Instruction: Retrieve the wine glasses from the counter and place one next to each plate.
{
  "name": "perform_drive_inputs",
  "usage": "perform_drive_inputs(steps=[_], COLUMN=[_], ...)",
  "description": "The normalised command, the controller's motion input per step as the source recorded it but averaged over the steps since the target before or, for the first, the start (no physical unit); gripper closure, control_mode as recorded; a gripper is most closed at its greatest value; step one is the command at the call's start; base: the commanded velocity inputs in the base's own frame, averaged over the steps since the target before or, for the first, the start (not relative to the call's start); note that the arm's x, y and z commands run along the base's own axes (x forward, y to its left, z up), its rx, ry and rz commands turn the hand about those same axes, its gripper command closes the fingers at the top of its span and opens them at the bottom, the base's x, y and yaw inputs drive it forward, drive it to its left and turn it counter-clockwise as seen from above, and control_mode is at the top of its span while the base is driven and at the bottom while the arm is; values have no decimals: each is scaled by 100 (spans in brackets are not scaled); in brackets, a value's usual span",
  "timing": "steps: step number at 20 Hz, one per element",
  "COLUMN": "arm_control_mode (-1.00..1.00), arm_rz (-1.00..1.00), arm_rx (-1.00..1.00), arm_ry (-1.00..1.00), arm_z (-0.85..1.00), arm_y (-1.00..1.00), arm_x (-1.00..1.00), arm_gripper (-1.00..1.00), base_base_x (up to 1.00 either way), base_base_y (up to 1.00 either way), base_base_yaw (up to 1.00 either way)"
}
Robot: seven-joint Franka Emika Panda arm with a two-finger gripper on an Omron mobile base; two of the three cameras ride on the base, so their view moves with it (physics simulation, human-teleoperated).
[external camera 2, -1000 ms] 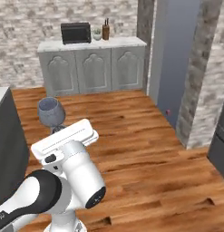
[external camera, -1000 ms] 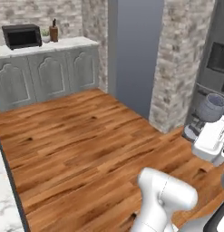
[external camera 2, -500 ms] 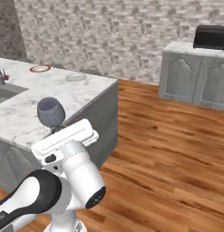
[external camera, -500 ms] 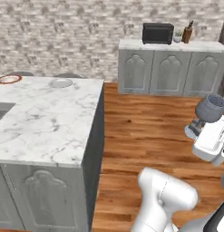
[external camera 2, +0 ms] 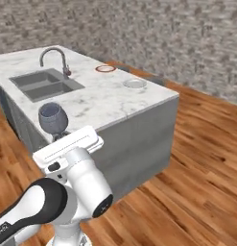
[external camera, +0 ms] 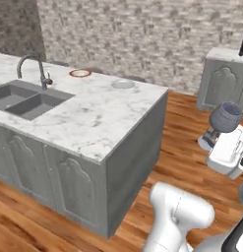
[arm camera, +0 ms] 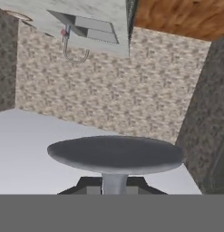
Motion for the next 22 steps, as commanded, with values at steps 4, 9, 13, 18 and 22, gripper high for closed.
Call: perform_drive_inputs(steps=[4,9,13,18,22], arm_control_mode=[100,100,100,100,100], arm_rz=[0,0,0,0,0], arm_rx=[0,0,0,0,0], arm_ry=[0,0,0,0,0], arm_z=[0,0,0,0,0], arm_y=[0,0,0,0,0], arm_x=[0,0,0,0,0], arm_gripper=[100,100,100,100,100], base_base_x=[19,25,29,39,39], base_base_y=[-87,-94,-100,-100,-100], base_base_yaw=[53,47,41,30,27])
